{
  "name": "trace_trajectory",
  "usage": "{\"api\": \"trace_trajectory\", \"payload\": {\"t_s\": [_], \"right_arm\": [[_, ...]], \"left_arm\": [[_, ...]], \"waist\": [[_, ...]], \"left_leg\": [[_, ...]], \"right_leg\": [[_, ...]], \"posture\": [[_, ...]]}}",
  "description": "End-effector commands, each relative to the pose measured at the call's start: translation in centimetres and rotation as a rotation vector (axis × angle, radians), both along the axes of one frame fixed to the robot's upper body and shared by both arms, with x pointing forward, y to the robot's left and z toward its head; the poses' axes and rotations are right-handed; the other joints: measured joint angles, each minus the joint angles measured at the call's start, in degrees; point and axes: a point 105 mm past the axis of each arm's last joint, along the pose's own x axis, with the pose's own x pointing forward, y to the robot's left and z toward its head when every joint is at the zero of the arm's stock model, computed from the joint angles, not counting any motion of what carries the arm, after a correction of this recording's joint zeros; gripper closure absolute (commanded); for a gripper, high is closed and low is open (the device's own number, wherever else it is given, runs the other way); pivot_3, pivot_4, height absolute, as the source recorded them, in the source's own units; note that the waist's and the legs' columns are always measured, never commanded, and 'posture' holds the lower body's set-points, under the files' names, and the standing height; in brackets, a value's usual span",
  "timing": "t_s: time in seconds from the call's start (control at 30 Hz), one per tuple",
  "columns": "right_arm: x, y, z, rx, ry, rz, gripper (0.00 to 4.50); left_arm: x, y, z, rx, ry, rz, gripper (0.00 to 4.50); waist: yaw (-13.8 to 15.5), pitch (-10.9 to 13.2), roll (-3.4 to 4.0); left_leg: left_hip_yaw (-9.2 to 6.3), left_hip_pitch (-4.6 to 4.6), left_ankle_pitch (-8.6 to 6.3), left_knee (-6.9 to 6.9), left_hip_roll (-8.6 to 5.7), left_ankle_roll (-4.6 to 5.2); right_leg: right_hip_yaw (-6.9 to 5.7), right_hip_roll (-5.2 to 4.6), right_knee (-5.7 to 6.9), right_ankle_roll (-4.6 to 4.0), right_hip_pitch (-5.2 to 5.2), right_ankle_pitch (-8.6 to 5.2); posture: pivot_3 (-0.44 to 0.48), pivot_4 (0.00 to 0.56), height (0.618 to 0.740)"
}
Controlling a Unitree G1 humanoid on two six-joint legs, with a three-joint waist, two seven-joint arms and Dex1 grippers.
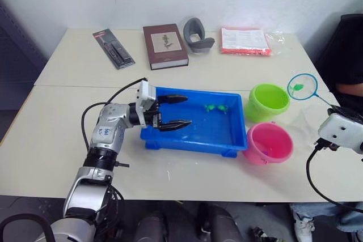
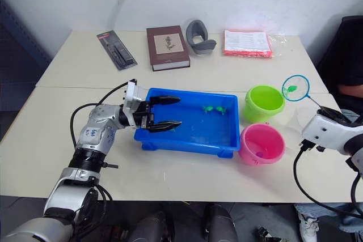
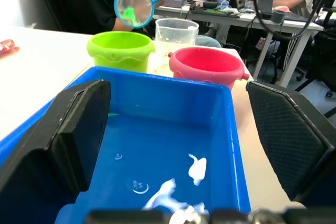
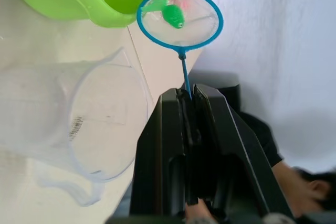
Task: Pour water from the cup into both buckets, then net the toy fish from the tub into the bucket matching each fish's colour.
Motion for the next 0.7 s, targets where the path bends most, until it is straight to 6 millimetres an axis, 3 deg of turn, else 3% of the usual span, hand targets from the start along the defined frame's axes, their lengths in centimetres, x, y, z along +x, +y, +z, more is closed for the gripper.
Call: {"api": "trace_trajectory", "payload": {"t_s": [0.03, 0.23, 0.53, 0.7], "right_arm": [[0.7, 1.0, 0.9, -0.175, -0.043, 0.08, 4.5], [1.2, 1.2, -0.3, -0.38, 0.003, 0.172, 4.5], [1.0, 1.7, 1.5, -0.514, -0.093, 0.225, 4.5], [0.9, 2.2, 1.0, -0.541, -0.097, 0.274, 4.5]], "left_arm": [[-0.4, -0.5, 1.4, -0.018, -0.04, -0.014, 0.06], [-0.5, -1.3, 2.1, -0.025, -0.043, -0.022, 0.06], [-0.7, -1.3, 2.2, -0.025, -0.049, -0.024, 0.06], [-0.9, -1.5, 2.2, -0.03, -0.047, -0.034, 0.06]], "waist": [[0.0, 0.0, 0.01], [0.2, 0.0, 0.02], [0.0, 0.0, 0.02], [0.1, 0.0, 0.02]], "left_leg": [[0.0, 0.01, 0.0, 0.0, 0.0, -0.01], [-0.09, -0.03, 0.04, -0.01, 0.01, -0.05], [-0.12, -0.04, 0.1, -0.04, 0.02, -0.13], [-0.14, -0.05, 0.11, -0.05, 0.02, -0.13]], "right_leg": [[0.01, 0.0, 0.0, 0.0, 0.0, 0.0], [0.09, -0.02, -0.05, 0.0, 0.02, 0.0], [0.12, -0.01, -0.05, 0.0, 0.02, 0.0], [0.15, -0.01, -0.05, 0.0, 0.02, 0.0]], "posture": [[0.0, 0.15, 0.74], [0.0, 0.15, 0.74], [0.0, 0.15, 0.74], [0.0, 0.15, 0.74]]}}
